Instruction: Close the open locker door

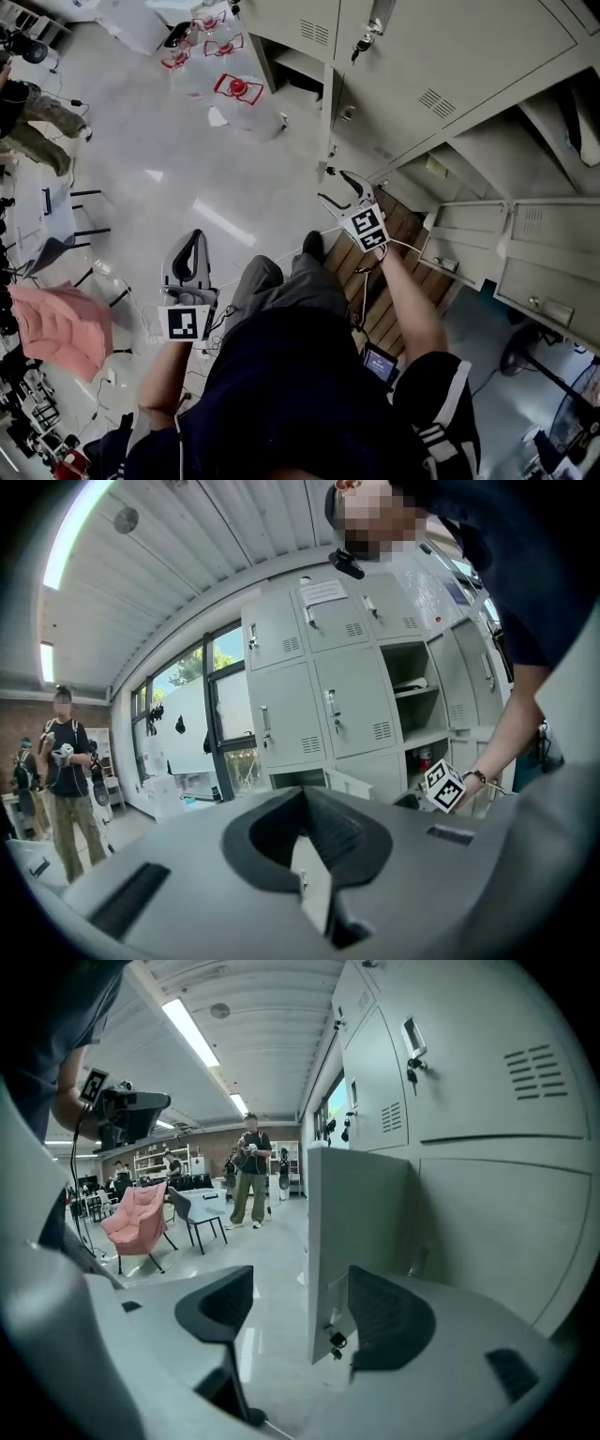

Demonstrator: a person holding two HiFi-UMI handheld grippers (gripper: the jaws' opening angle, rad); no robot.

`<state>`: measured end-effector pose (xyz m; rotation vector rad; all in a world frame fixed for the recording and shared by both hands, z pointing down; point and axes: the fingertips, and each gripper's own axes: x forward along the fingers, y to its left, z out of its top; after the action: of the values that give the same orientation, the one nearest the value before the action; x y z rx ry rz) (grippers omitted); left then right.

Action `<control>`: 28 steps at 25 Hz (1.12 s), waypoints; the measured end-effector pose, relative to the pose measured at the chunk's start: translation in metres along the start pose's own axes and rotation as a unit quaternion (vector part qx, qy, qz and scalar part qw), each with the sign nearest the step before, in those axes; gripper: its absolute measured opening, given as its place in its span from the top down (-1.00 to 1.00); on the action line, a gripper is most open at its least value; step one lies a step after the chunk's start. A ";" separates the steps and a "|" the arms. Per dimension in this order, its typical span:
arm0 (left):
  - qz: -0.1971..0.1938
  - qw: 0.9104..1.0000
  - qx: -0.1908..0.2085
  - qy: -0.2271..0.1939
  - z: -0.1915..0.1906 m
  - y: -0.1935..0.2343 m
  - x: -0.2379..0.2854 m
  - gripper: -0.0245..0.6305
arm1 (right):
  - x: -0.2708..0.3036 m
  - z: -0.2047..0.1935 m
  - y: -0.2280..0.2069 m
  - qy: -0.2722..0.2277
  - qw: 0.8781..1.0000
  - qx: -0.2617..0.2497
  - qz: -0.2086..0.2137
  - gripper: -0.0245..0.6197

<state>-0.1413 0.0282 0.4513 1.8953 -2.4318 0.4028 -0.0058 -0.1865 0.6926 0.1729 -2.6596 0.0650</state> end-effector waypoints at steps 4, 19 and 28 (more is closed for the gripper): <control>-0.023 1.000 -0.003 0.010 -0.013 -0.007 0.038 0.91 | 0.028 -0.018 -0.012 0.025 0.999 -0.013 0.019 -0.02; -0.087 0.995 0.010 0.038 -0.048 -0.018 0.086 0.91 | 0.069 -0.056 -0.025 0.062 0.993 -0.064 0.073 0.22; -0.095 0.995 0.017 0.036 -0.054 -0.010 0.087 0.91 | 0.078 -0.061 -0.024 0.074 0.990 -0.088 0.088 0.43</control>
<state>-0.1615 -0.0444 0.5208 2.0639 -2.1890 0.4955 -0.0436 -0.2141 0.7835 -0.1201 -2.5106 -0.0956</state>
